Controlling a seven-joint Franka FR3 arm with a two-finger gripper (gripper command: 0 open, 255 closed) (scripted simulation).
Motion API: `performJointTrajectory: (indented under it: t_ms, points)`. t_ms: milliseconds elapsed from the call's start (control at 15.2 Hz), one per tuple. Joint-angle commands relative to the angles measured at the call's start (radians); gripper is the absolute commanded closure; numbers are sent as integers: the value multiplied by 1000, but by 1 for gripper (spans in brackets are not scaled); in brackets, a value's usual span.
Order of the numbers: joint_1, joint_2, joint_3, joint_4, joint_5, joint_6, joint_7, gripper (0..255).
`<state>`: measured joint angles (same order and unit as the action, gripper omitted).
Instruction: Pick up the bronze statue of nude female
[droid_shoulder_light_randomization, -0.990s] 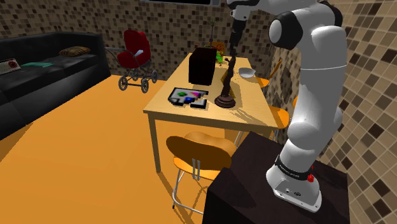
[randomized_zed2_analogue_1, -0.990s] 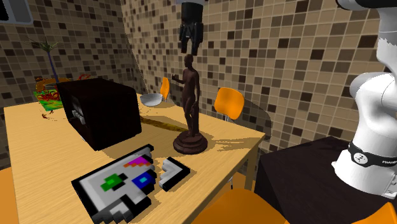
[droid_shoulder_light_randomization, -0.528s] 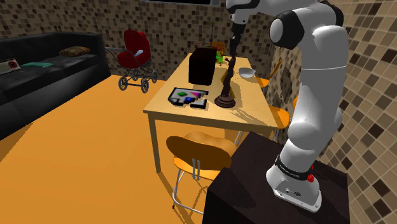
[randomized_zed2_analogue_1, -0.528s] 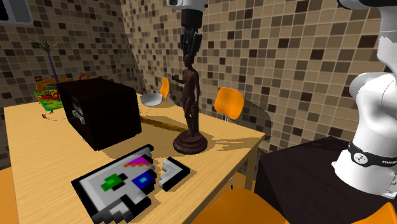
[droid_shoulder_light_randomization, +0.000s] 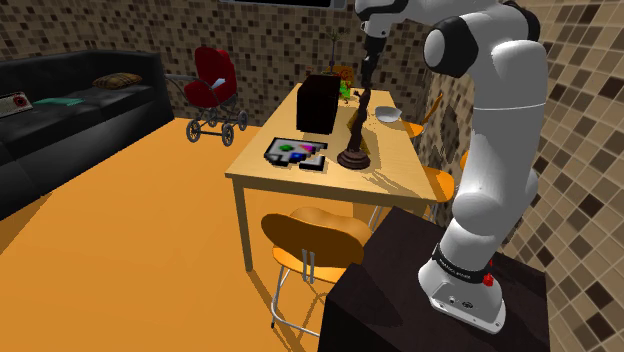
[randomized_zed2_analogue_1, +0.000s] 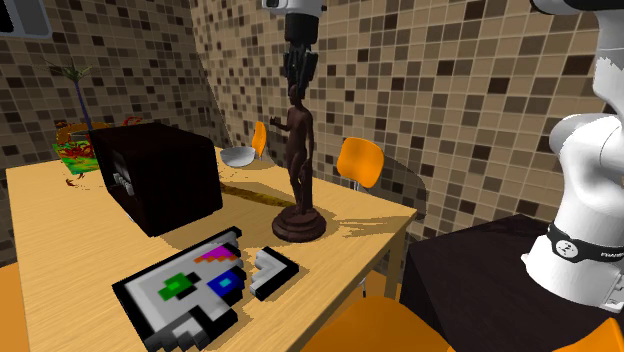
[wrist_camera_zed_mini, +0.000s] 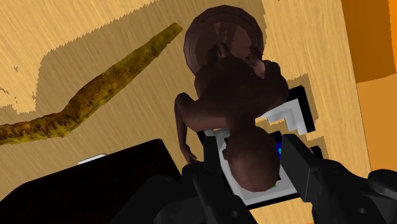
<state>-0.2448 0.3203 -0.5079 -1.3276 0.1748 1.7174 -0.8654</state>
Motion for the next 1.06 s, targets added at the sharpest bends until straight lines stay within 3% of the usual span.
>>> performJointTrajectory:
  t_ms: [0,858,990]
  points:
    - [-5,6,-1,30,3,-24,-1,255]
    - [-82,111,2,369,56,-262,-2,255]
    - [-83,113,3,375,57,-266,-2,255]
